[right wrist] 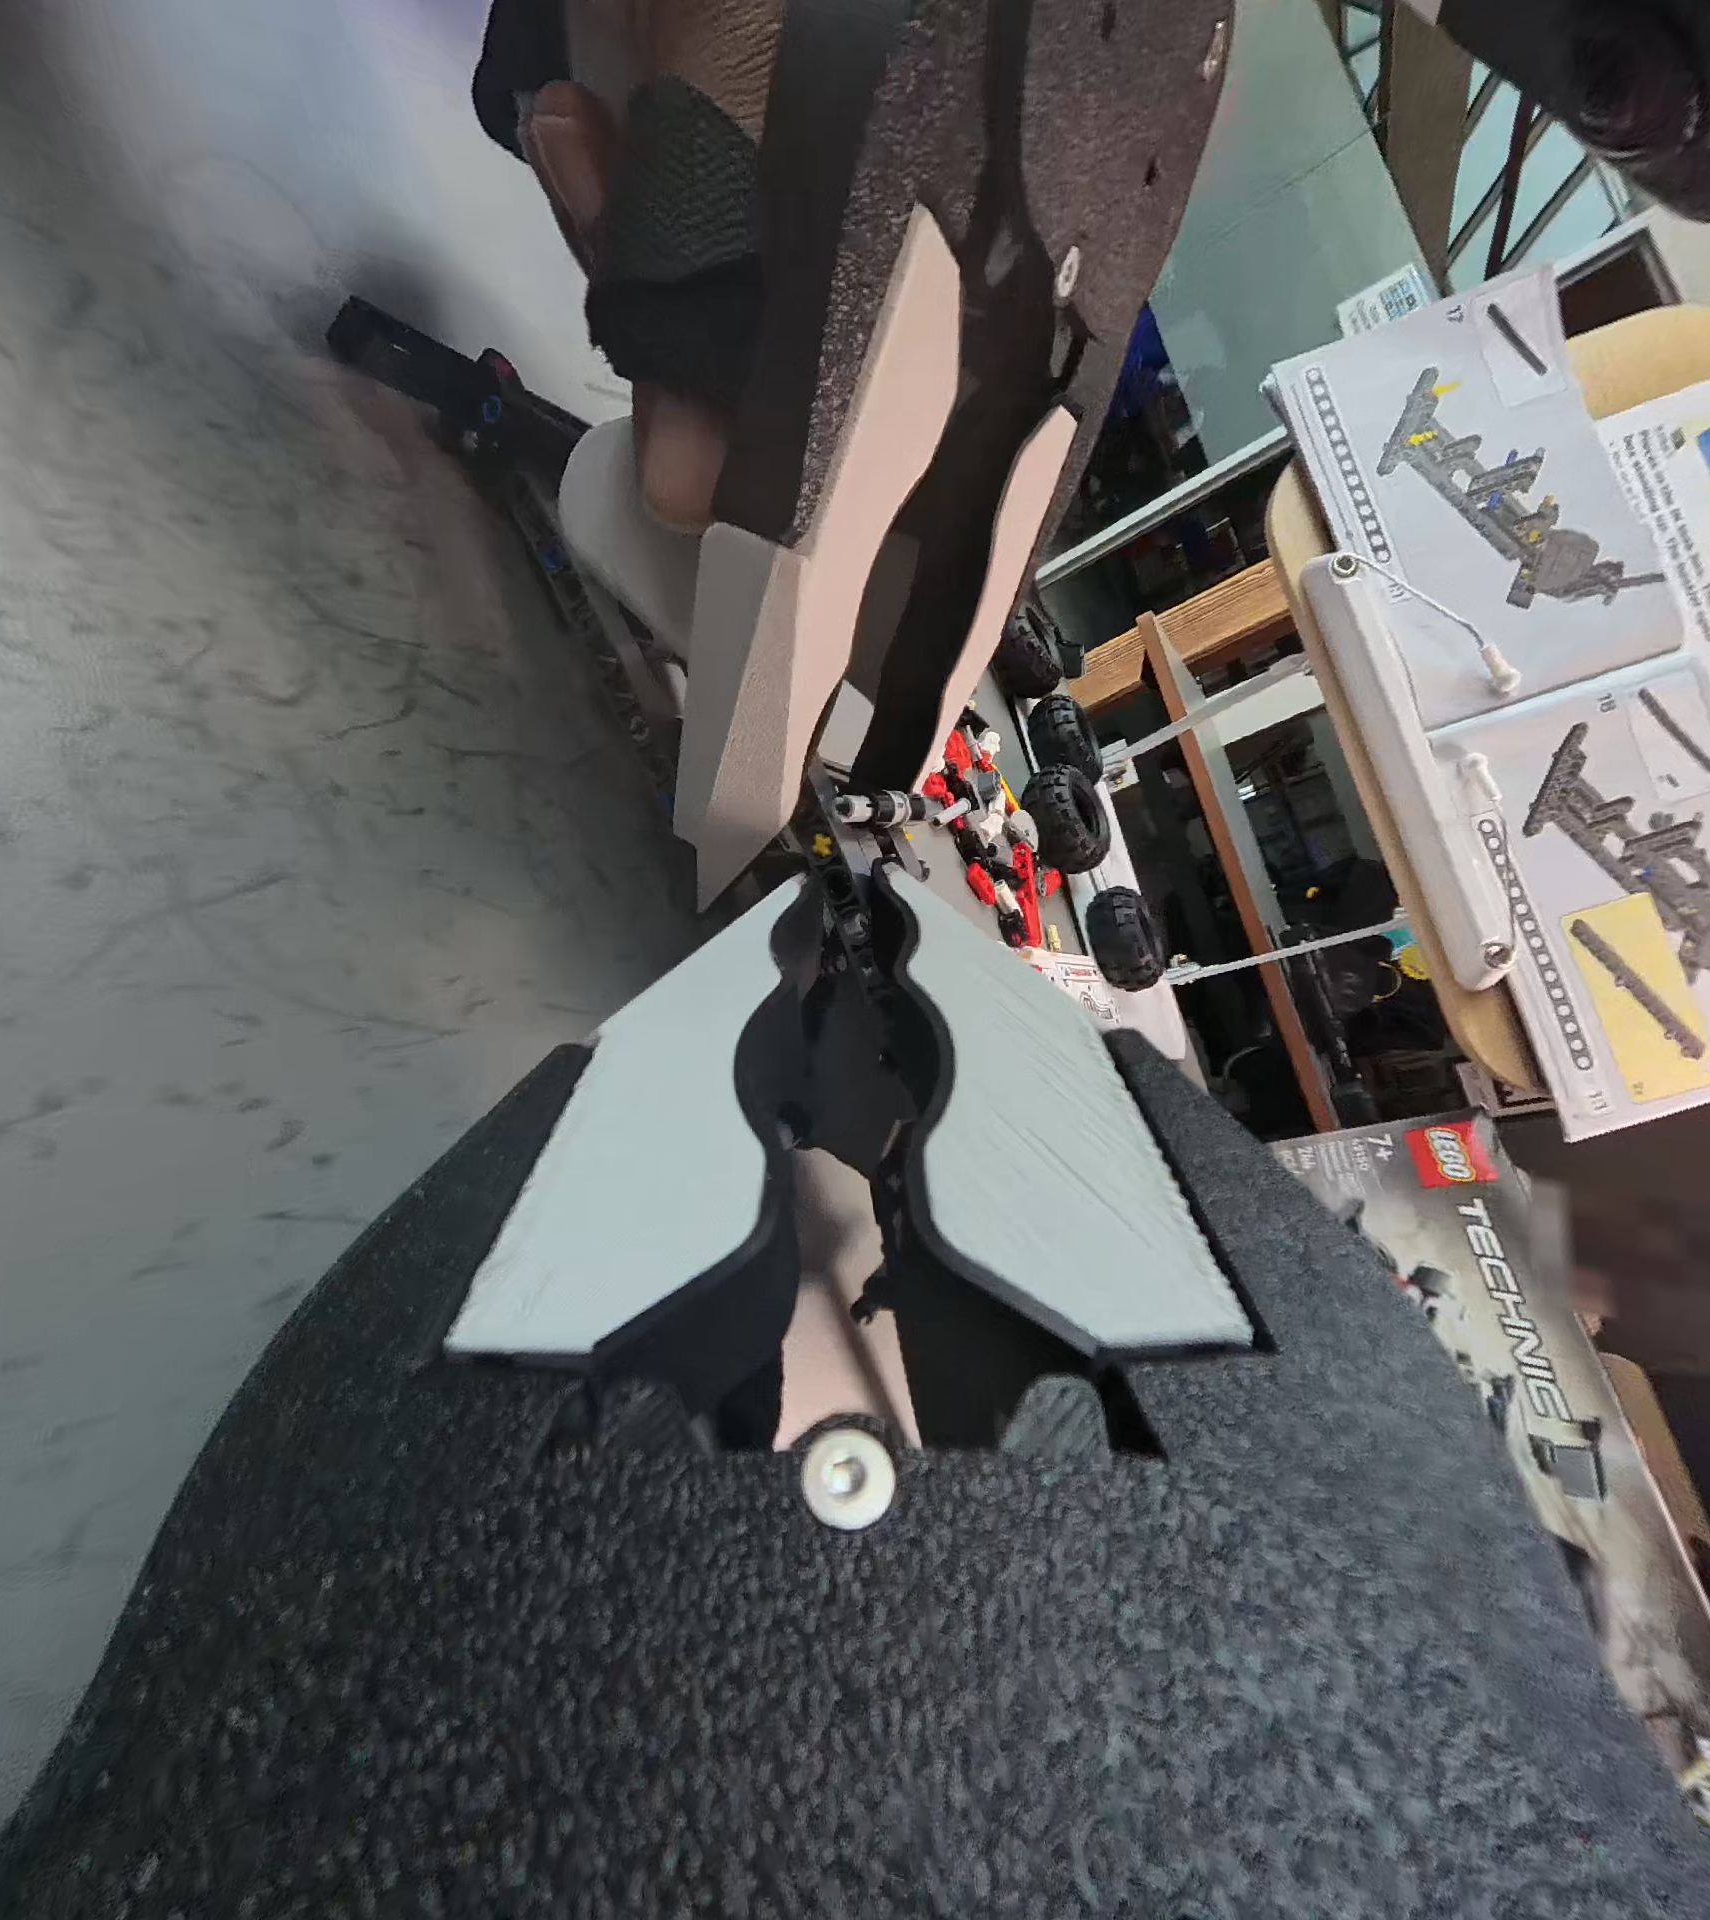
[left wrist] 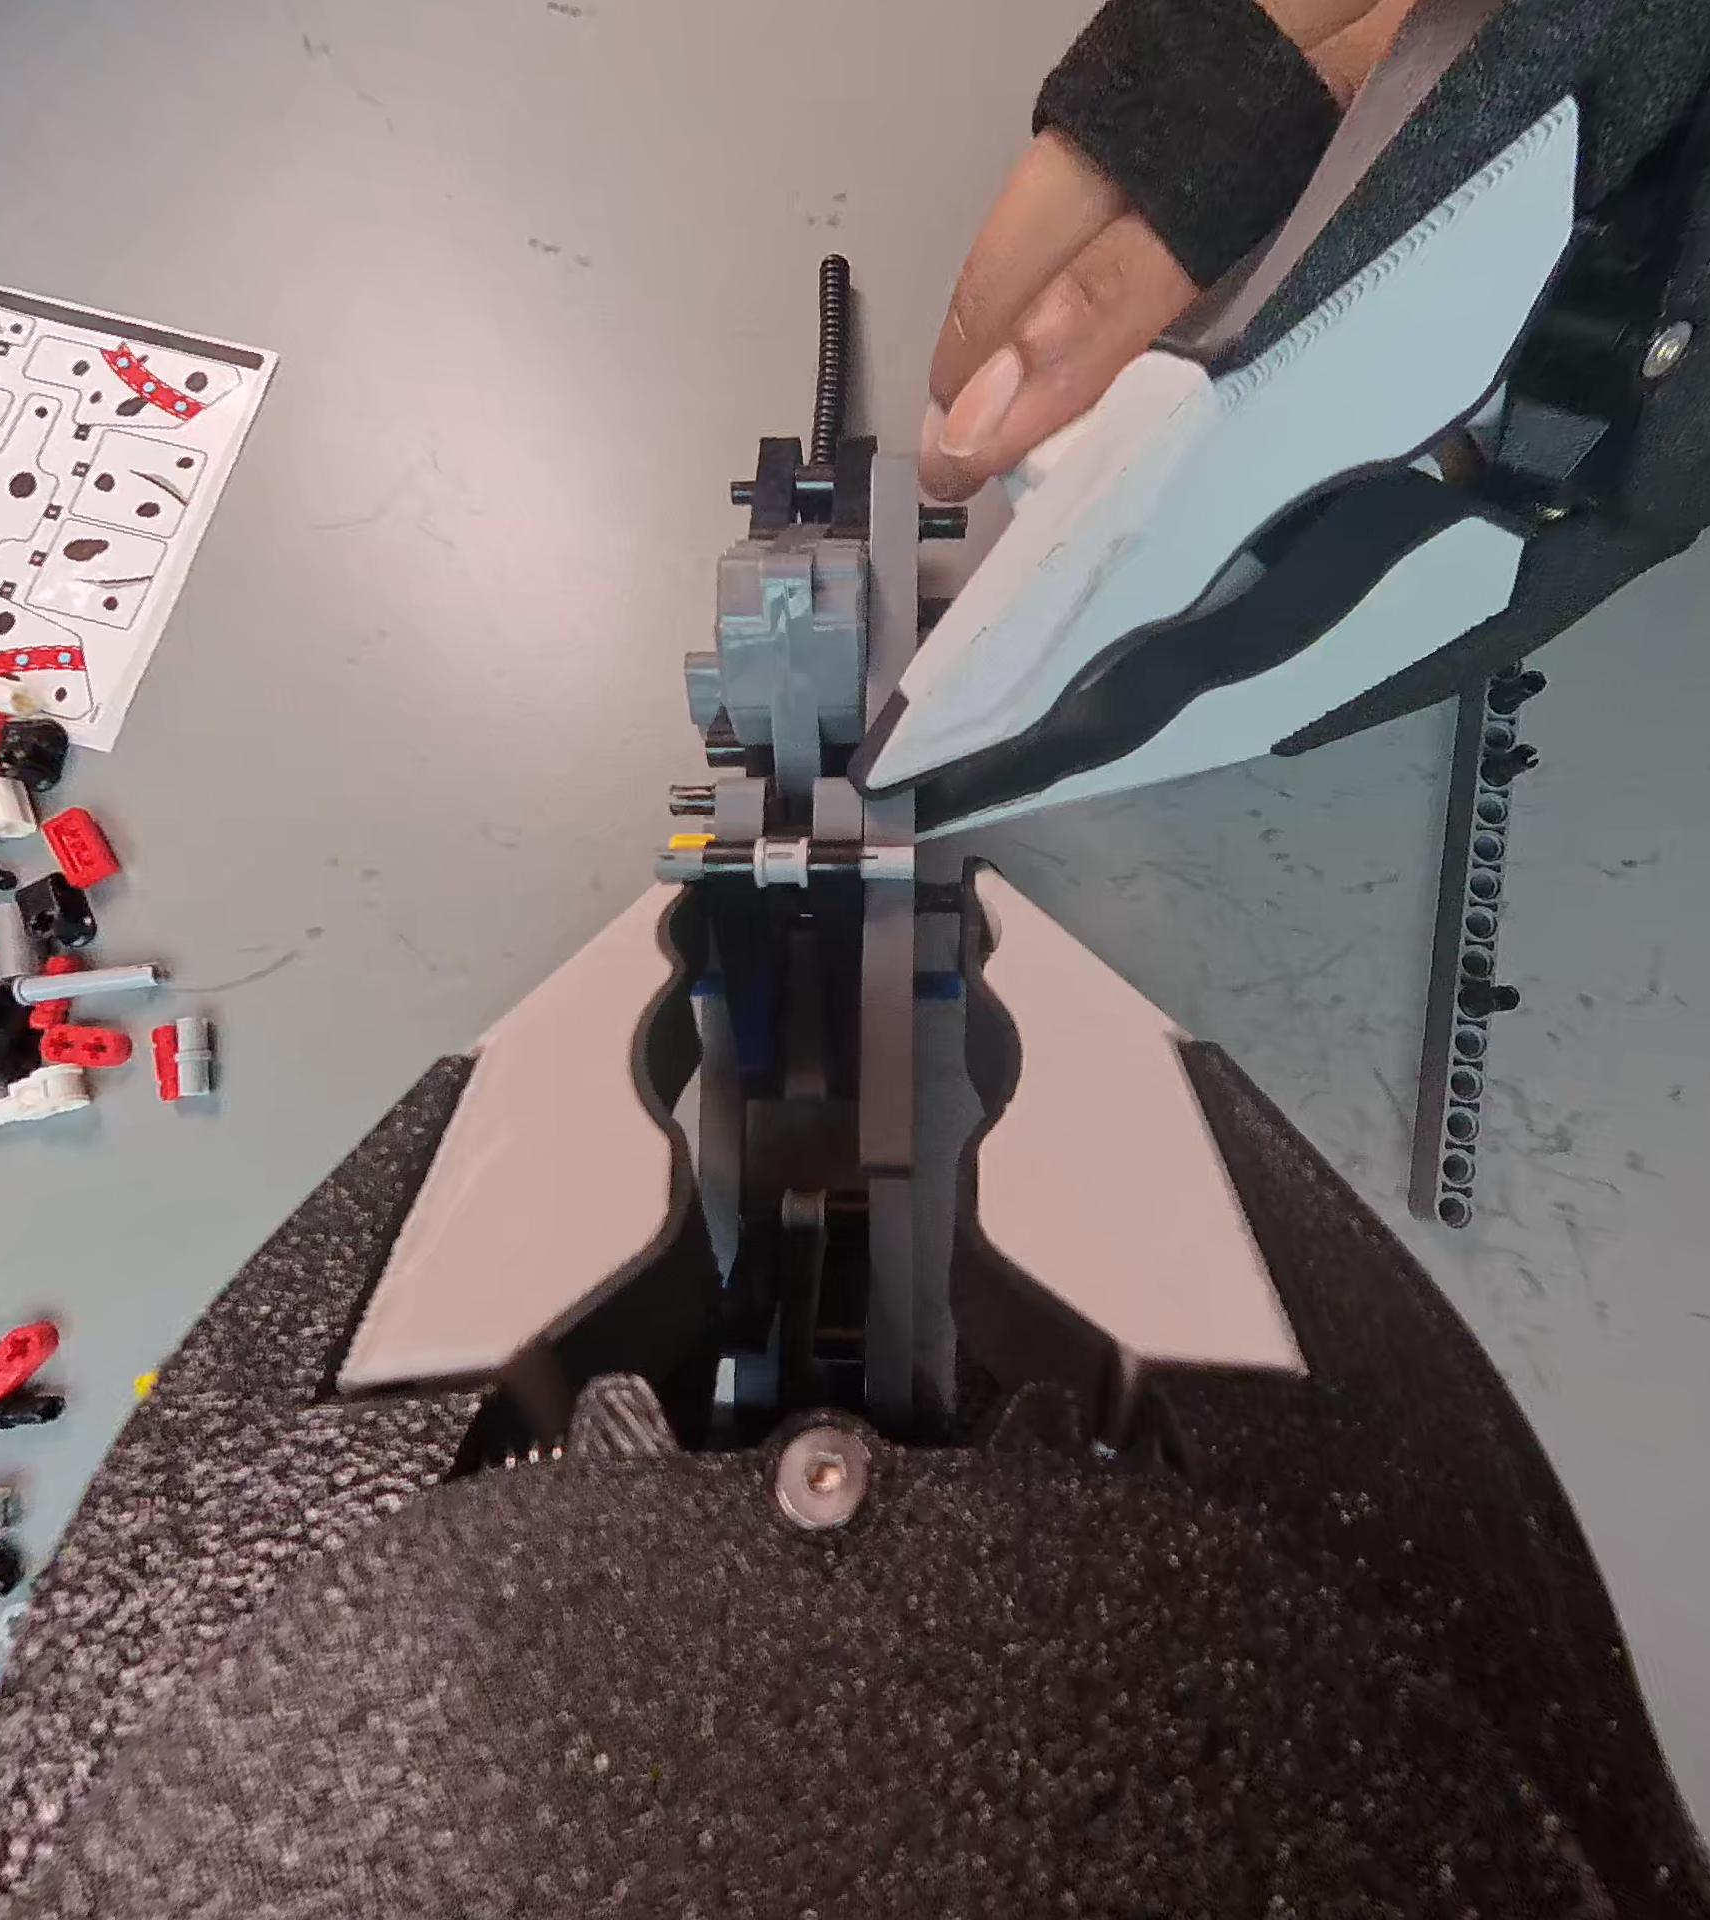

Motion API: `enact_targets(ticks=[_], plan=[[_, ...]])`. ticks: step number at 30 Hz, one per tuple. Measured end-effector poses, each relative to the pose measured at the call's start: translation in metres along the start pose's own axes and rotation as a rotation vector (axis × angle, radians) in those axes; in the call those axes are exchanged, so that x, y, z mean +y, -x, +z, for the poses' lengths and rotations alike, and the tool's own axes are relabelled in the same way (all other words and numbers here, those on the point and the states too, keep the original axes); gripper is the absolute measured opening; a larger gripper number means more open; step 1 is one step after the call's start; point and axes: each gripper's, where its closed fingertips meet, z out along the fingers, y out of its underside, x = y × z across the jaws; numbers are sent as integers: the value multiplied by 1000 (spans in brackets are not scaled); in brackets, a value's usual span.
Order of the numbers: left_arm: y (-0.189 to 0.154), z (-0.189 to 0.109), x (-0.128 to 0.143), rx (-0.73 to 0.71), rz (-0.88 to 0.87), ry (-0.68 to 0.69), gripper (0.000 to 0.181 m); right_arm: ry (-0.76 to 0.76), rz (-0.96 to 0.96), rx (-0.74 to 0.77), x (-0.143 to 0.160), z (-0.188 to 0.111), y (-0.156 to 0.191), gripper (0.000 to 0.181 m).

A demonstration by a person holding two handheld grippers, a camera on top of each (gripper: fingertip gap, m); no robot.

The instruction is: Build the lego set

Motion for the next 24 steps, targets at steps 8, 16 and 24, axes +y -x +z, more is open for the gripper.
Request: enact_targets(ticks=[8,16,24], plan=[[-3,1,0,-12,-15,6,60,0,102,-11,-1,3,-1,9],[-5,-13,9,25,23,20,70,40,-196,52,-3,-2,5,14],[0,-13,22,-17,-10,61,60,86,-181,90,-4,2,2,10]])
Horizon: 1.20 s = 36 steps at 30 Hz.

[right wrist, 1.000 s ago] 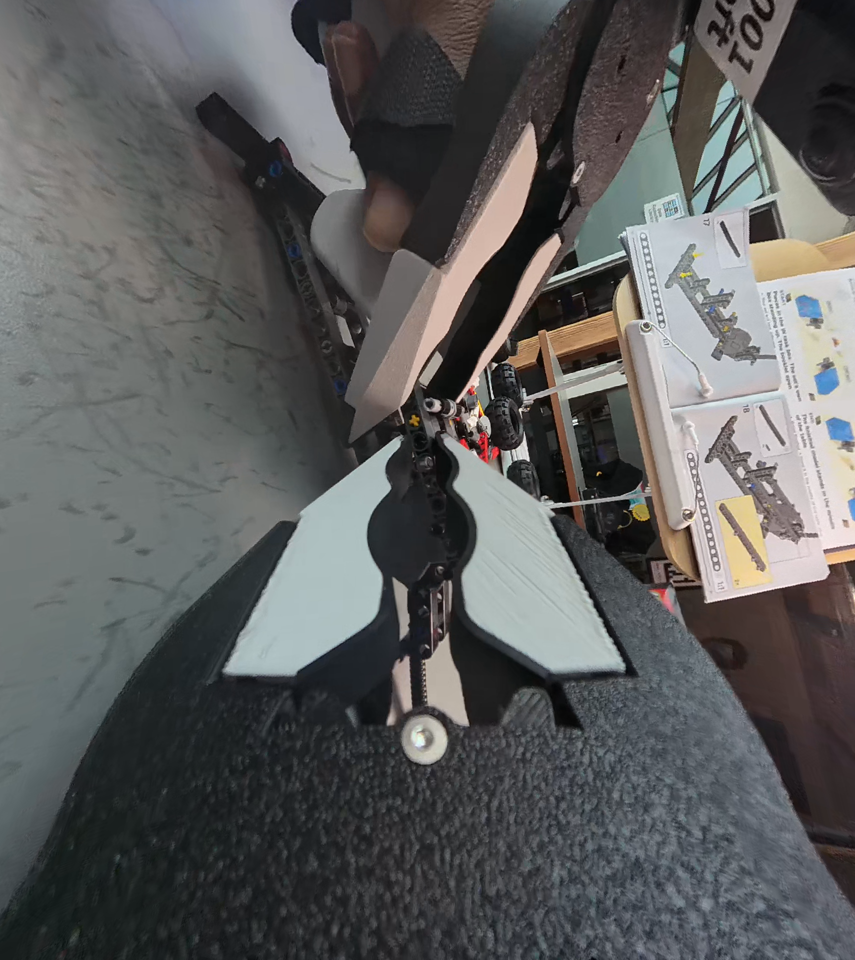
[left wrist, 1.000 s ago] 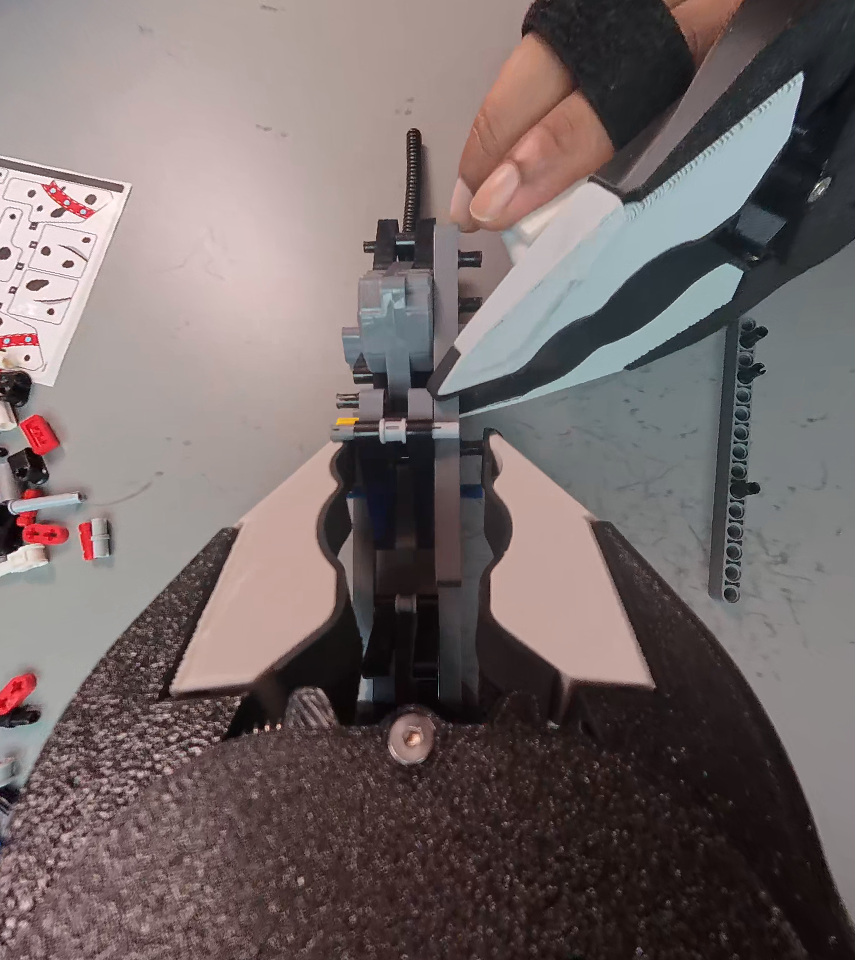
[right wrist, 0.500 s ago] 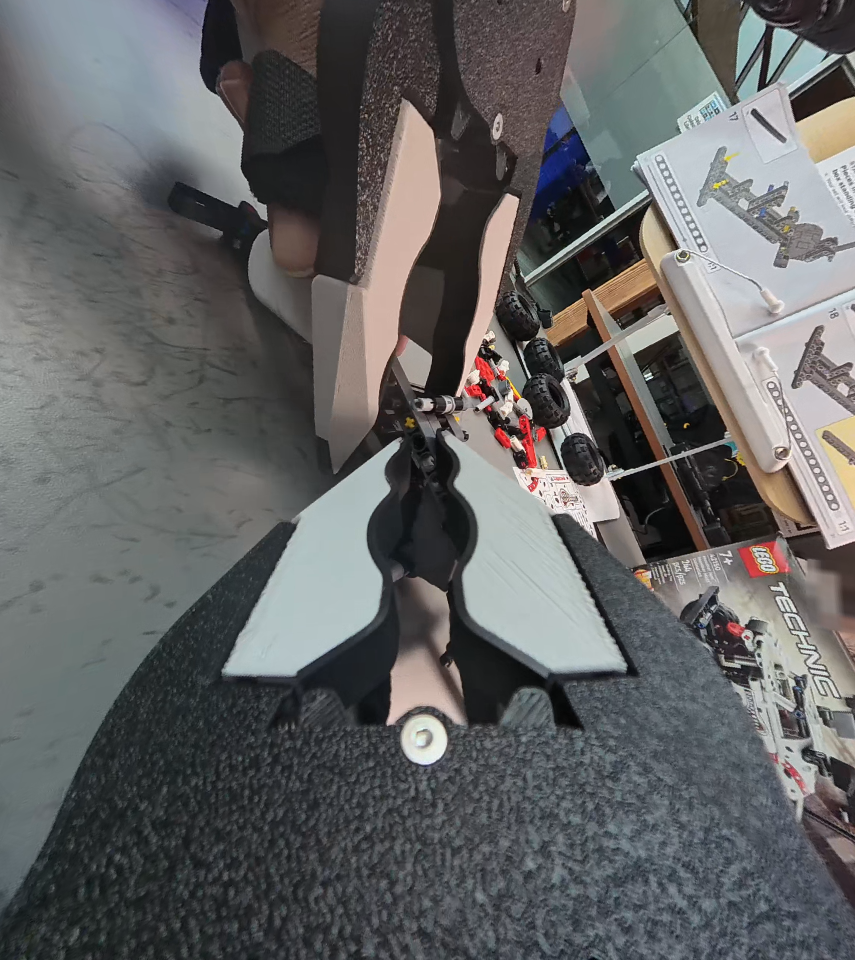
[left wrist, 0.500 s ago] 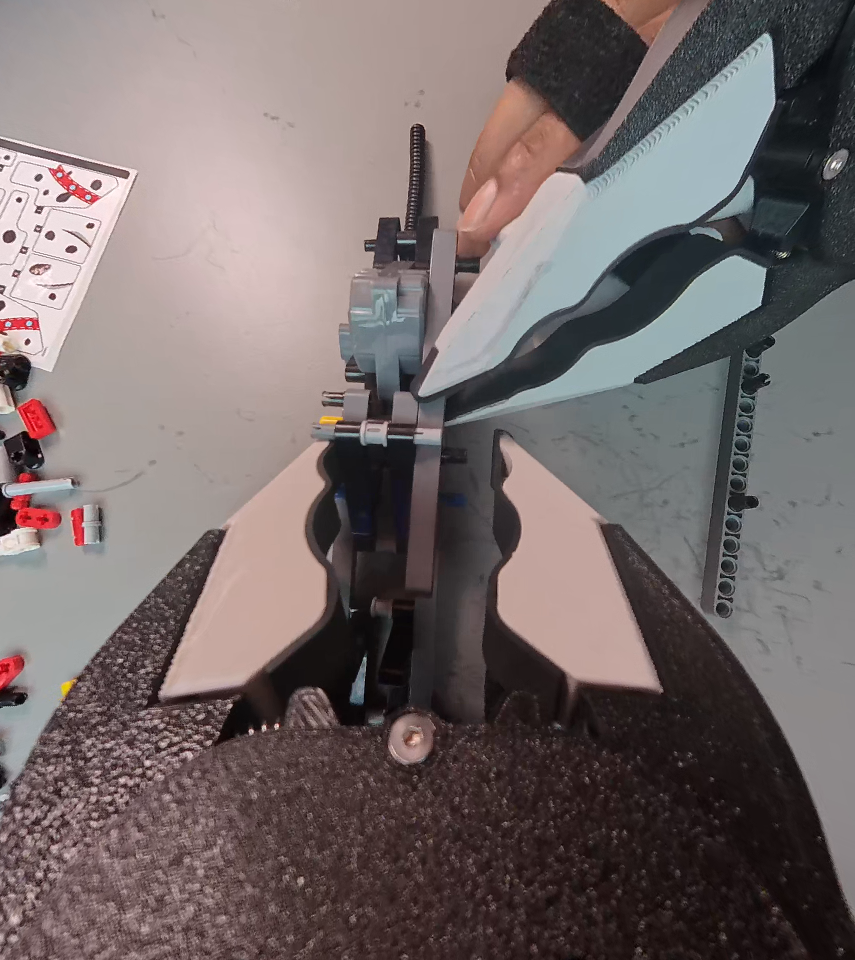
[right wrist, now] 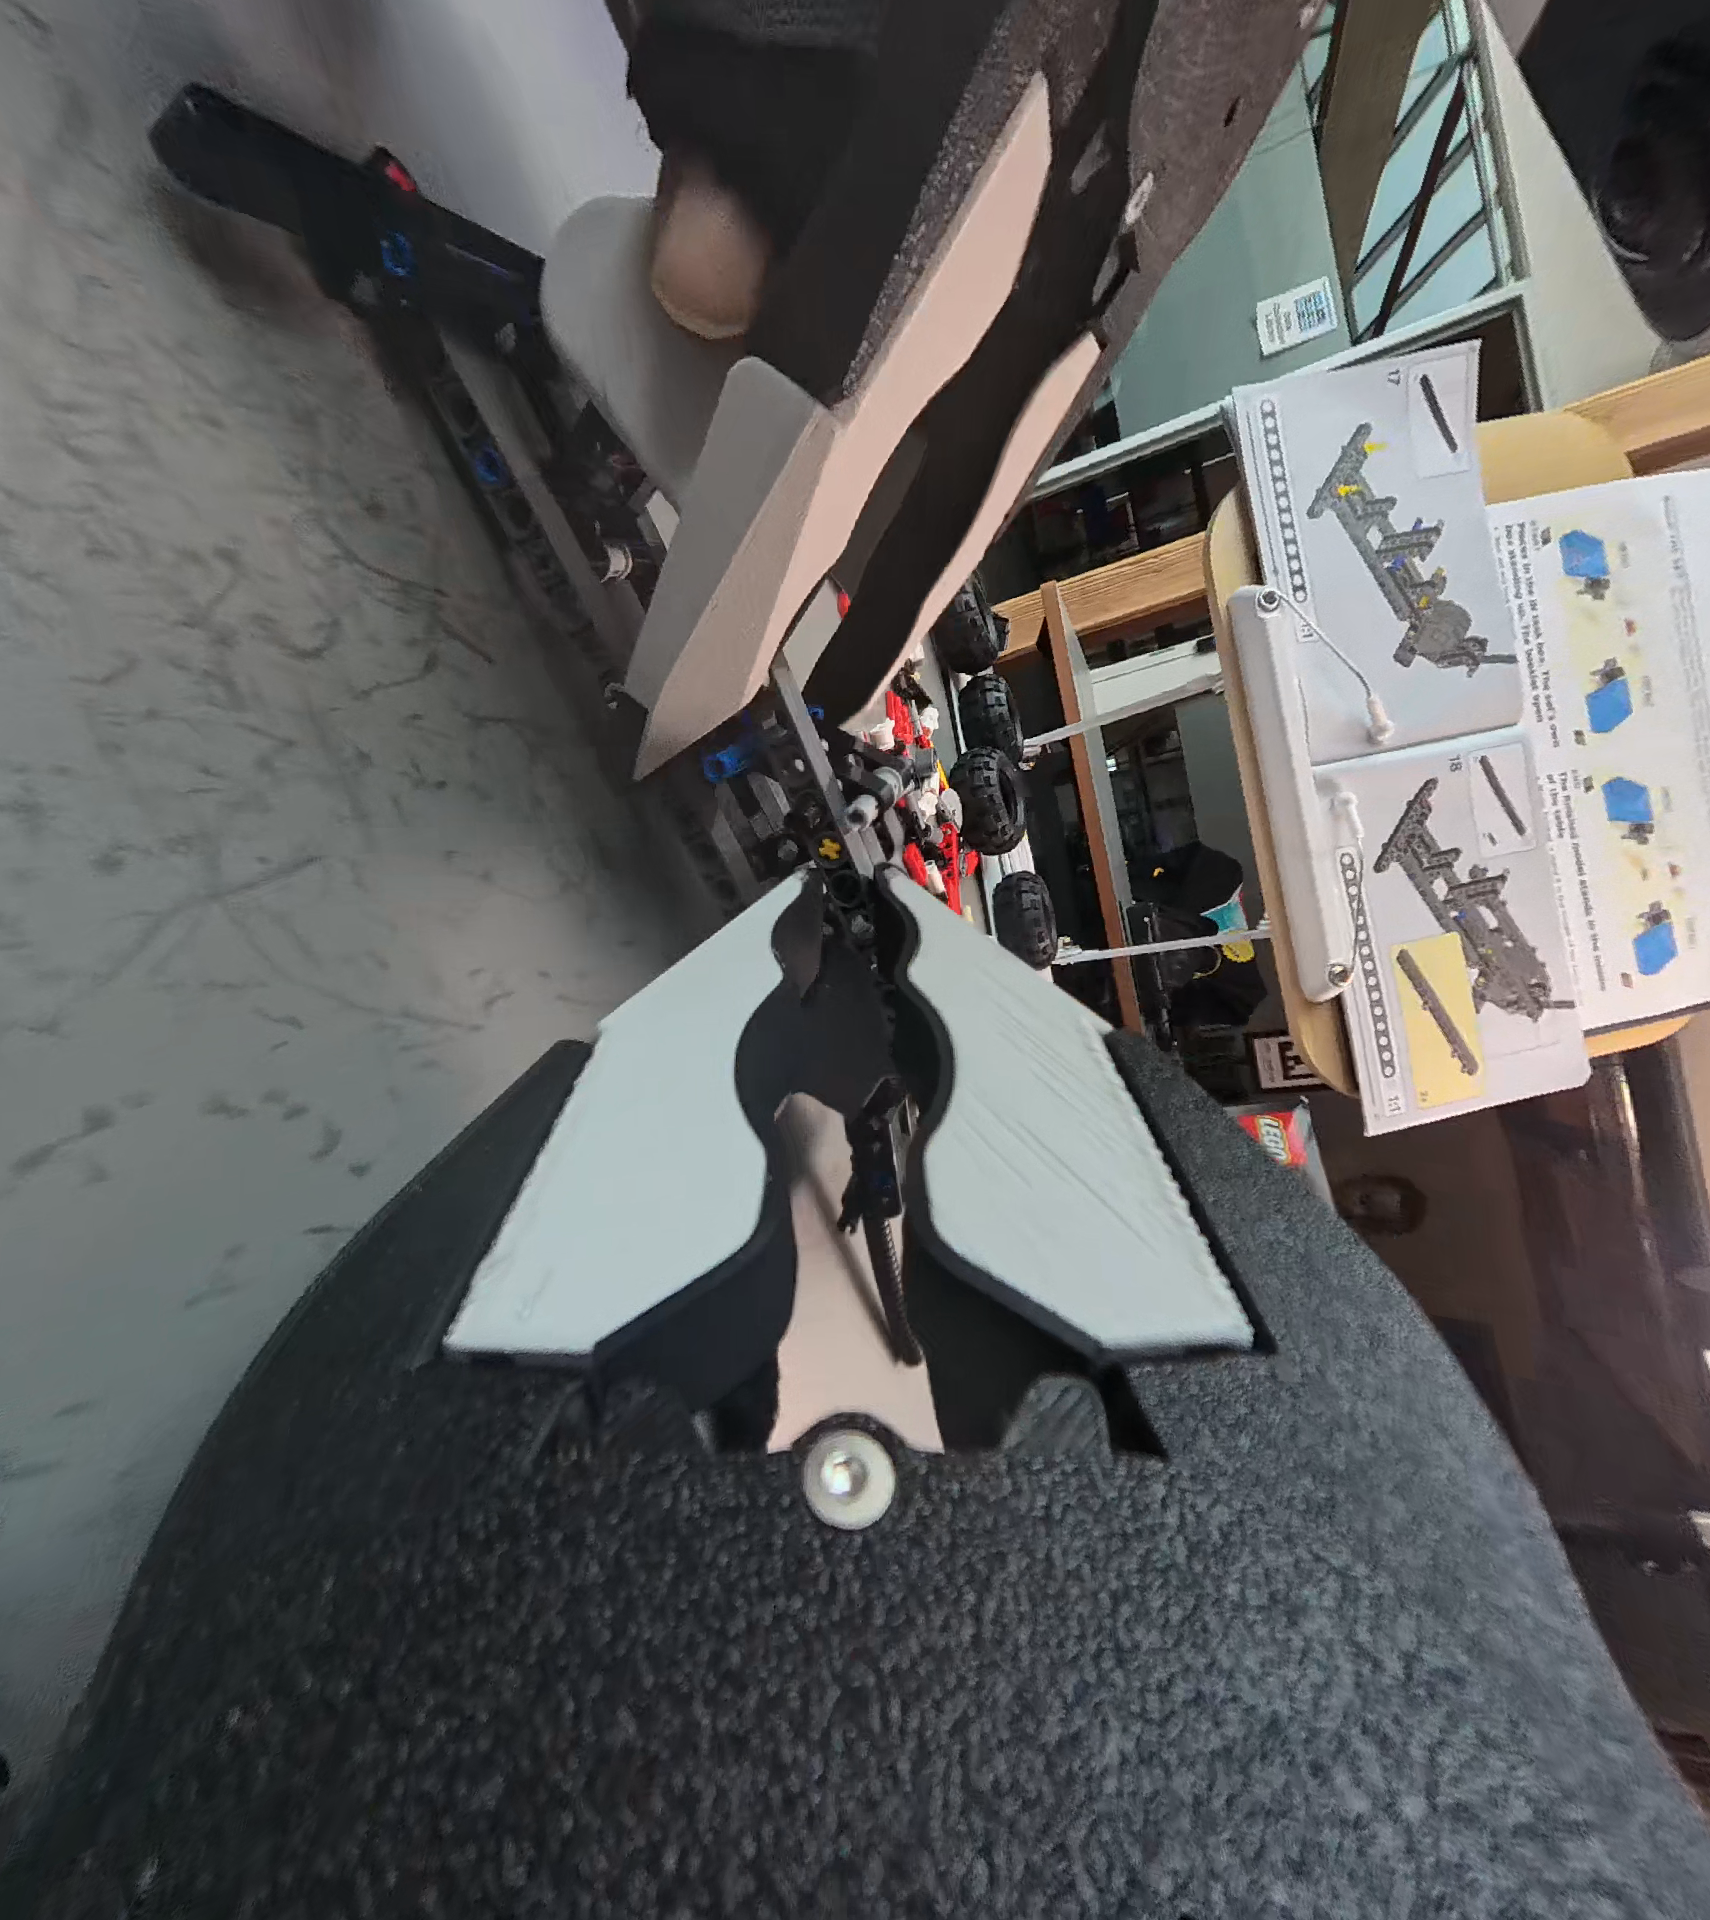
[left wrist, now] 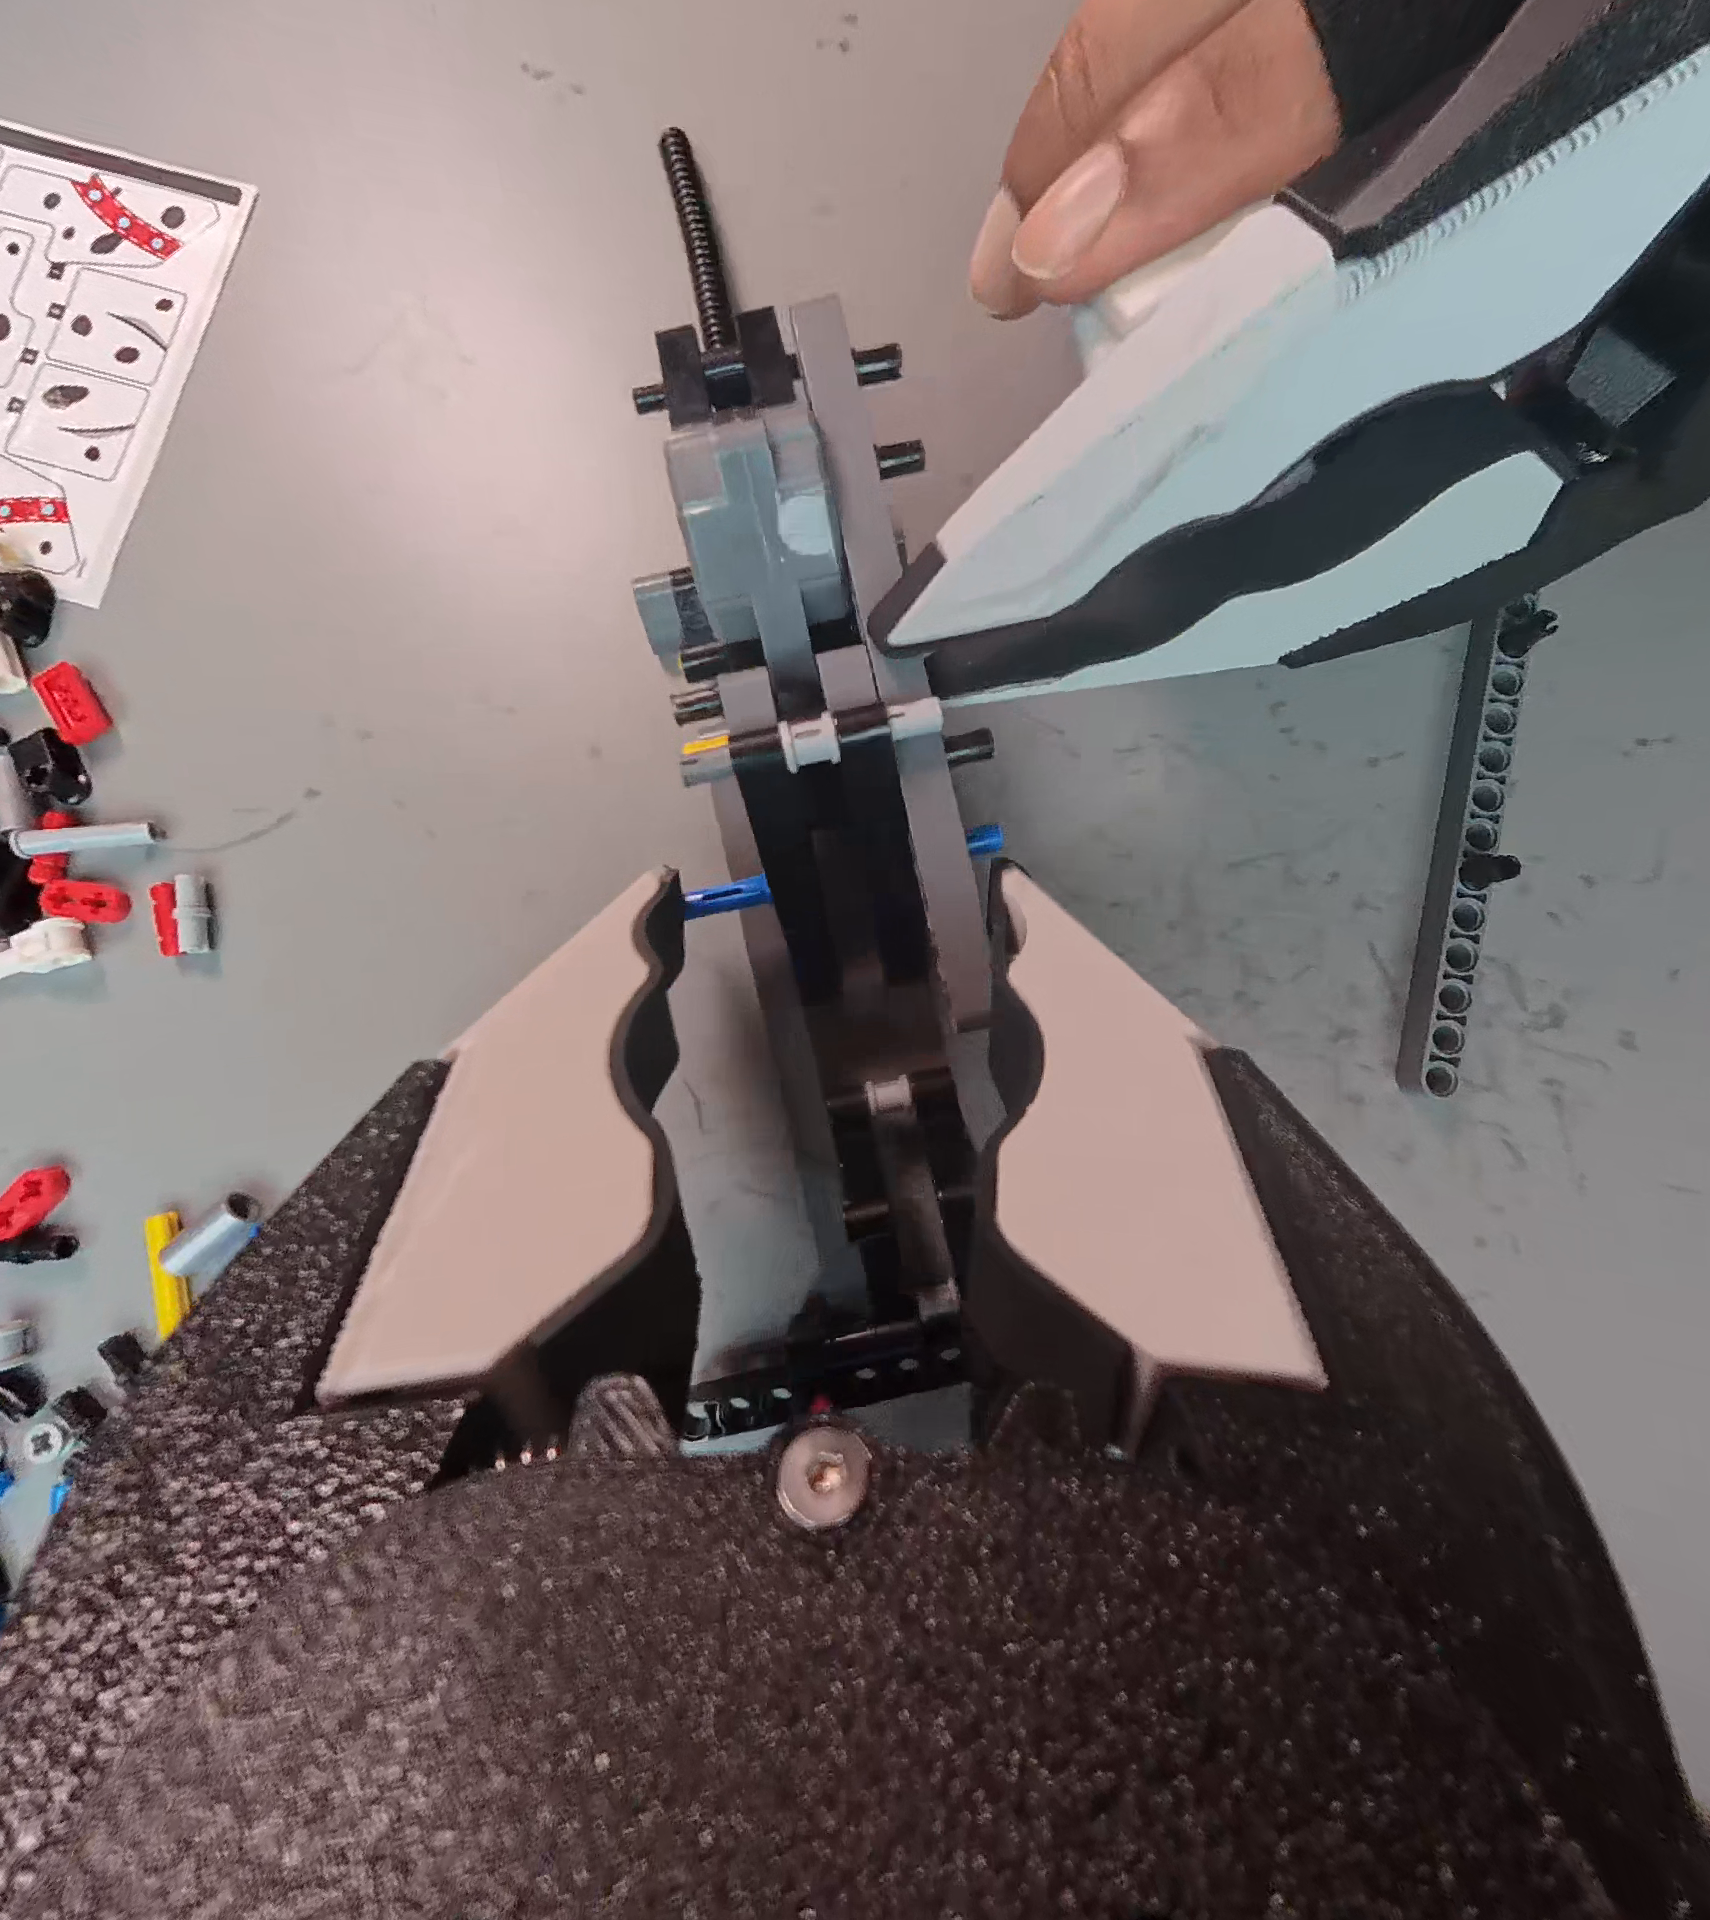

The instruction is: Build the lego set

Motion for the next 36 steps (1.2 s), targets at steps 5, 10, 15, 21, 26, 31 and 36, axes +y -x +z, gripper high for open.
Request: enact_targets(ticks=[5,10,15,21,26,31,36], plan=[[-4,0,1,-7,-6,-3,61,2,35,-7,2,0,-1,9],[-5,0,1,-10,-9,-11,61,4,48,-11,2,0,-1,9],[-4,-5,5,23,42,-24,61,-189,117,-213,-17,-20,1,28],[-9,-16,19,116,152,-27,61,-120,509,-487,50,-47,-27,35],[-20,-20,22,218,227,-31,61,1,584,-690,93,-50,-4,36],[-24,-21,22,252,236,-52,62,13,620,-796,94,-53,13,25],[-22,-33,10,272,192,-131,69,51,583,-806,96,-55,16,7]])
